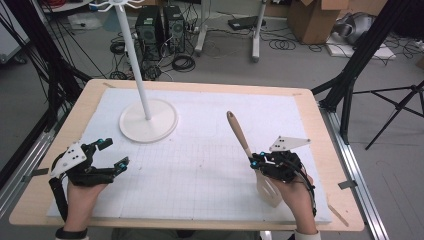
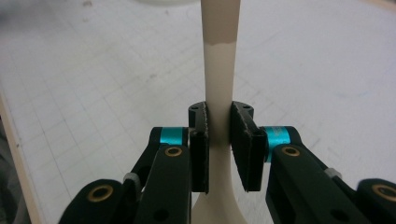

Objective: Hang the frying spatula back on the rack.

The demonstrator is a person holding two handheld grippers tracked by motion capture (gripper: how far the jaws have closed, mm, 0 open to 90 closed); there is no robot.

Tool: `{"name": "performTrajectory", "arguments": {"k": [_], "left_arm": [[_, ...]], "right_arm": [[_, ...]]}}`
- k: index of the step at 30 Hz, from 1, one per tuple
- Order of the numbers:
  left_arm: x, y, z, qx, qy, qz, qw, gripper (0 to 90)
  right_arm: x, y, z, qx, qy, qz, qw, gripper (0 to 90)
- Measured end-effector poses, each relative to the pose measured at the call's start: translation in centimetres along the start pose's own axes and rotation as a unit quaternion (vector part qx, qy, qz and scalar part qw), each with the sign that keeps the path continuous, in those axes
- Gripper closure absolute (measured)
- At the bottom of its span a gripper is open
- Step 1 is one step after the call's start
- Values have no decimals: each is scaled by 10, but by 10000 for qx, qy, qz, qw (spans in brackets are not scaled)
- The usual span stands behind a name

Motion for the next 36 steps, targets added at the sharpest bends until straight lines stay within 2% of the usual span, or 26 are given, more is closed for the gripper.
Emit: {"name": "performTrajectory", "arguments": {"k": [5, 8, 14, 19, 24, 29, 36], "left_arm": [[2, 8, -6, 3, -69, -132, 9999, 131], [4, 15, -11, 78, -131, -247, 9996, 132], [4, 29, -24, 127, -294, -456, 9984, 136], [4, 40, -38, 209, -481, -648, 9965, 136], [-1, 51, -51, 271, -574, -778, 9949, 137], [-7, 60, -64, 202, -684, -859, 9938, 141], [-16, 70, -81, 220, -700, -920, 9931, 149]], "right_arm": [[7, 9, 5, 50, 25, -384, 9992, 777], [10, 15, 10, 146, 64, -571, 9982, 777], [9, 26, 23, 294, 86, -803, 9963, 777], [4, 35, 35, 439, 90, -1027, 9937, 777], [-6, 43, 46, 739, -52, -1167, 9904, 776], [-14, 50, 54, 881, -137, -1361, 9867, 776], [-21, 59, 60, 916, -422, -1588, 9821, 776]]}}
Point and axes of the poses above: each handheld gripper's, and its own axes: x roughly backward along the jaws, y roughly out of its top, z roughly to its left, the point moved 8 cm from there along -x, roughly forward along the jaws, and after that the axes turned 13 degrees about y, right-handed, at the moved point
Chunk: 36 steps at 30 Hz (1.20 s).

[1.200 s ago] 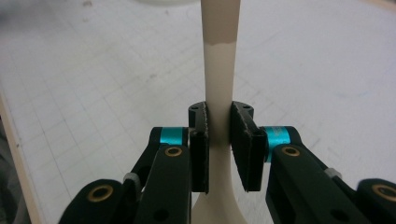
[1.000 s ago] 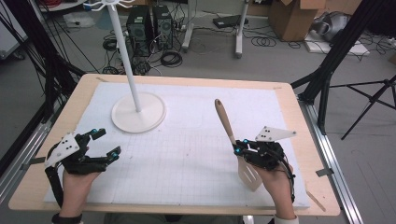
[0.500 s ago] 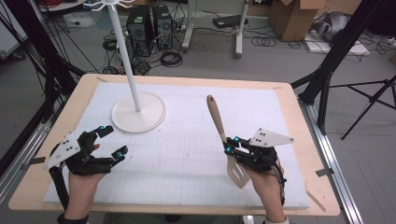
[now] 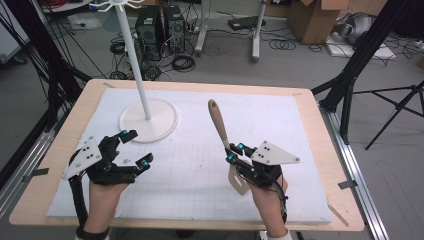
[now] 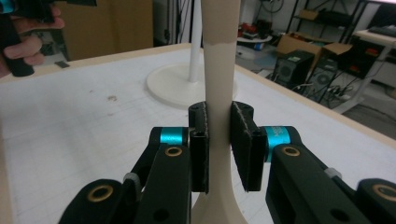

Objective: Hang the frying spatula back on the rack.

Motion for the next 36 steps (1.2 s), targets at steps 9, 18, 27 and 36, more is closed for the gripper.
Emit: {"name": "performTrajectory", "arguments": {"k": [9, 18, 27, 36], "left_arm": [[-17, 4, -18, 75, -78, -5, 9999, 180], [-39, 7, -43, 106, -216, 21, 9997, 234], [-57, 14, -67, 139, -400, -94, 9991, 351], [-72, 16, -81, 273, -298, -100, 9991, 386]], "right_arm": [[-12, 6, 11, 94, -141, -182, 9997, 776], [-25, 8, 21, 149, -82, -251, 9995, 776], [-36, 9, 30, 215, 62, -232, 9995, 776], [-40, 10, 33, 247, 23, -277, 9993, 776]]}}
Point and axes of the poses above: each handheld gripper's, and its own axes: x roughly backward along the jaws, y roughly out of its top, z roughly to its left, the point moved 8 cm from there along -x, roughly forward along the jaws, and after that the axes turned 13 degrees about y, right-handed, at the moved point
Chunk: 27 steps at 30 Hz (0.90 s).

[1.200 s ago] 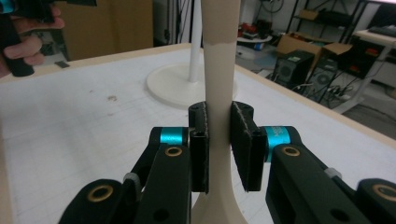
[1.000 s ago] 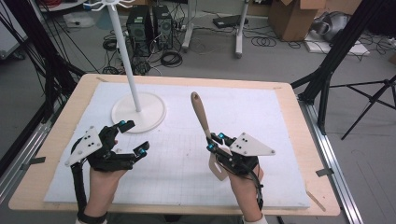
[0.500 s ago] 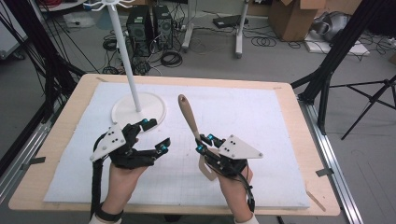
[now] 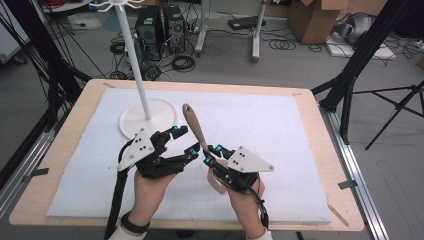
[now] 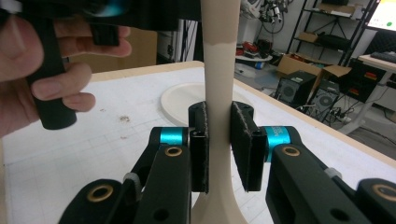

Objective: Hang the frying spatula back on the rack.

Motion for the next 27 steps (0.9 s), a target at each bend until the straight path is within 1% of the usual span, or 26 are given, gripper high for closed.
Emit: {"name": "performTrajectory", "arguments": {"k": [2, 3, 5, 7, 8, 9, 14, 18, 21, 22, 23, 24, 25, 27], "left_arm": [[-3, 0, -2, 119, 33, -3, 9999, 405], [-4, -1, -2, 122, 54, 8, 9999, 415], [-6, 0, -3, 195, 106, -36, 9997, 445], [-7, 0, -4, 264, 118, -31, 9996, 474], [-8, -1, -4, 291, 142, -16, 9995, 487], [-8, -1, -4, 300, 147, -8, 9994, 510], [-11, -2, -4, 348, 161, 2, 9993, 551], [-12, -3, -5, 383, 116, 8, 9992, 617], [-12, -3, -7, 310, 84, -9, 9995, 682], [-12, -3, -8, 314, 43, -22, 9995, 713], [-12, -3, -9, 308, 55, -17, 9995, 732], [-12, -3, -9, 315, 47, -22, 9995, 736], [-13, -3, -9, 370, 13, -44, 9993, 741], [-13, -3, -9, 420, -35, -15, 9991, 751]], "right_arm": [[0, 1, 0, 31, -3, -20, 10000, 776], [0, 1, 0, 45, -17, -33, 10000, 776], [0, 1, 0, 44, -17, -33, 10000, 776], [0, 1, 0, 70, -47, -47, 10000, 776], [0, 1, 1, 44, -36, -50, 10000, 776], [0, 1, 0, 46, -39, -52, 10000, 776], [0, 1, 1, 86, -39, -51, 9999, 776], [-1, 1, 1, 72, -53, -44, 10000, 776], [-1, 0, 0, 84, -80, -45, 9999, 776], [-2, 0, 0, 74, -80, -39, 9999, 776], [-2, 0, 0, 52, -93, -26, 9999, 776], [-2, -1, 0, 45, -92, -22, 9999, 776], [-2, 0, -1, 54, -104, -33, 9999, 776], [-2, 0, 0, 46, -103, -27, 9999, 775]]}}
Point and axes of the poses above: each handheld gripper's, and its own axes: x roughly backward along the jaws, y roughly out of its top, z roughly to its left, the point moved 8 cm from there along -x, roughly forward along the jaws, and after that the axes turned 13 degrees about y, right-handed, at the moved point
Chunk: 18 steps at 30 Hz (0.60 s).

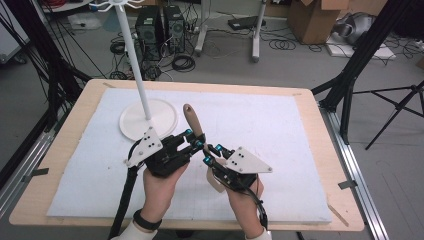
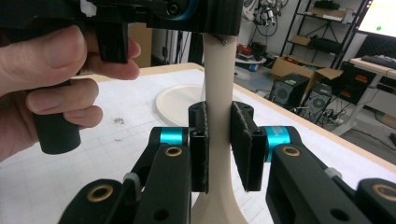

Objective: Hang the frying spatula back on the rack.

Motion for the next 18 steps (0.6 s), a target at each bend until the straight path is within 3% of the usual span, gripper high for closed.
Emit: {"name": "performTrajectory", "arguments": {"k": [5, 8, 10, 12, 18], "left_arm": [[0, 0, 1, -67, -165, 76, 9998, 764], [2, 0, 5, -39, -284, 165, 9995, 765], [4, 2, 8, 1, -418, 214, 9989, 765], [7, 5, 12, -22, -497, 240, 9985, 766], [18, 14, 24, -294, -728, 309, 9964, 765]], "right_arm": [[-2, -1, -2, -67, 195, 14, 9998, 750], [-1, 0, -2, -118, 424, -17, 9990, 607], [1, 1, -2, -149, 677, -97, 9975, 566], [4, 1, -3, -210, 934, -171, 9953, 519], [14, -4, -2, -263, 1907, -144, 9812, 430]]}}
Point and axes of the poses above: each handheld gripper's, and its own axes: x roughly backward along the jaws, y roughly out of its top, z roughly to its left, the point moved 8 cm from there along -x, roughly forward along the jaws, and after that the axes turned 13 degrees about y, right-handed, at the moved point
